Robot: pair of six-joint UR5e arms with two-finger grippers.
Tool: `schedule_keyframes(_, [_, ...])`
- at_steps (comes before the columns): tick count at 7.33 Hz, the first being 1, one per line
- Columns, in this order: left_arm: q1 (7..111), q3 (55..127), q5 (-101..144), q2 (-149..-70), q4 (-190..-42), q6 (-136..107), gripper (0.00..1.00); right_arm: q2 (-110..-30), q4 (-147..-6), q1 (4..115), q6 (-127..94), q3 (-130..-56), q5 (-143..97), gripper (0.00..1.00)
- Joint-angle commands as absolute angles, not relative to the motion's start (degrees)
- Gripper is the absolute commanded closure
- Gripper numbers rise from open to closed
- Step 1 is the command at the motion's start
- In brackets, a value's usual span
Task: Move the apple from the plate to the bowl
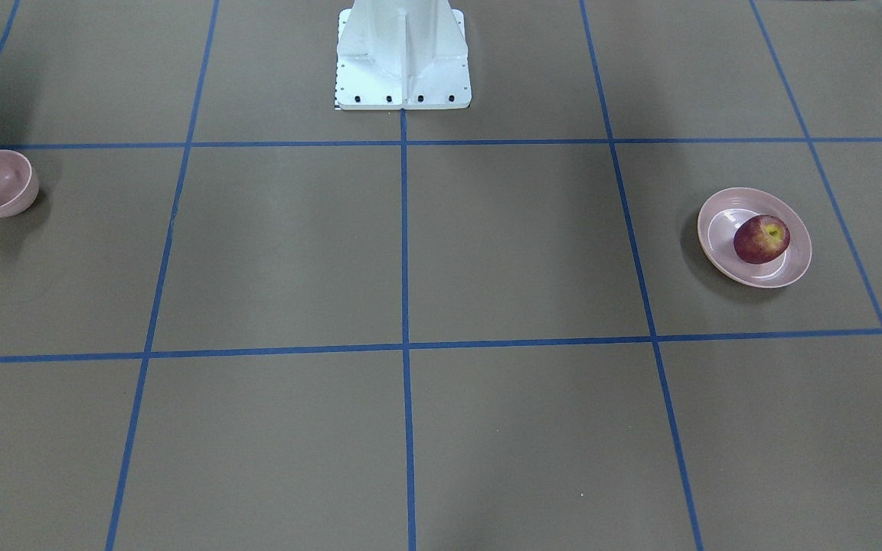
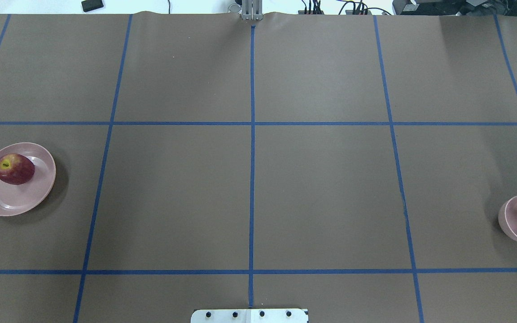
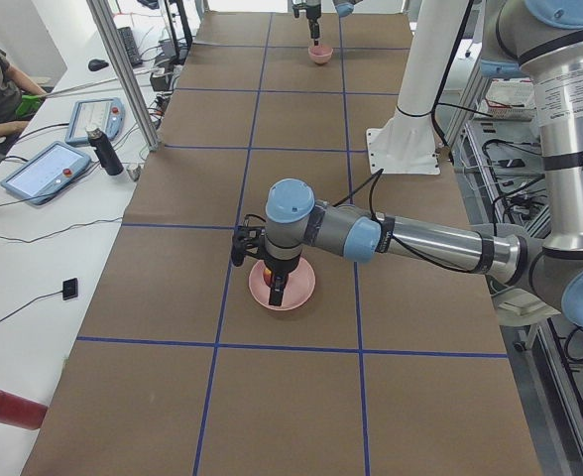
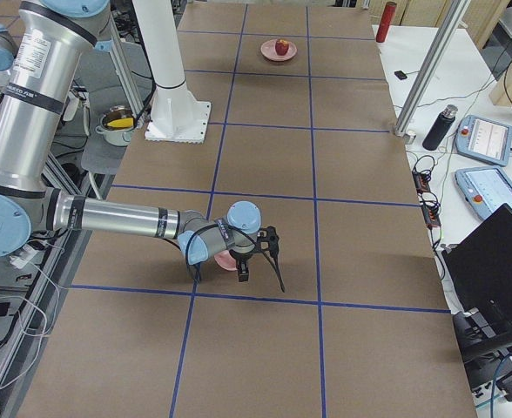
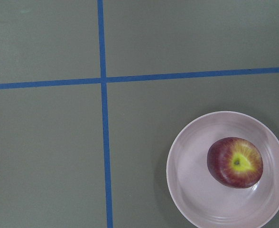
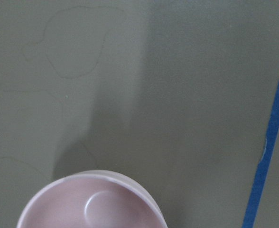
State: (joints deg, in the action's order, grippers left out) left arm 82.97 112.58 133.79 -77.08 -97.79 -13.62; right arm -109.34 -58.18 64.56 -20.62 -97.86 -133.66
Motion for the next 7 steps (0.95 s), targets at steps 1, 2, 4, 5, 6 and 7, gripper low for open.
schedule_keyframes(1, [83.0,112.7,133.9,-77.1,-97.8,-13.6,0.02,-109.2,-55.8,61.5,-20.7,-97.4,-131.5,0.01])
schedule_keyframes(2, [83.0,112.8,133.8,-77.1,-97.8,-13.6,0.02,-109.2,-54.7,61.3,-20.7,-95.3,-131.7,0.02])
schedule_keyframes(4, [83.0,112.8,133.9,-77.2,-97.8,-13.6,0.02,-109.2,-54.1,61.3,-20.9,-93.9,-132.5,0.92])
schedule_keyframes(5, [83.0,112.9,133.9,-77.2,-97.8,-13.7,0.02,-109.2,-53.9,61.3,-20.8,-94.0,-132.8,1.00])
schedule_keyframes(6, [83.0,112.8,133.9,-77.2,-97.8,-13.6,0.02,-109.4,-53.3,61.3,-20.7,-94.0,-132.6,1.00])
schedule_keyframes(7, [83.0,112.9,133.9,-77.2,-97.8,-13.7,0.02,-109.5,-53.3,61.4,-20.7,-94.6,-132.7,1.00])
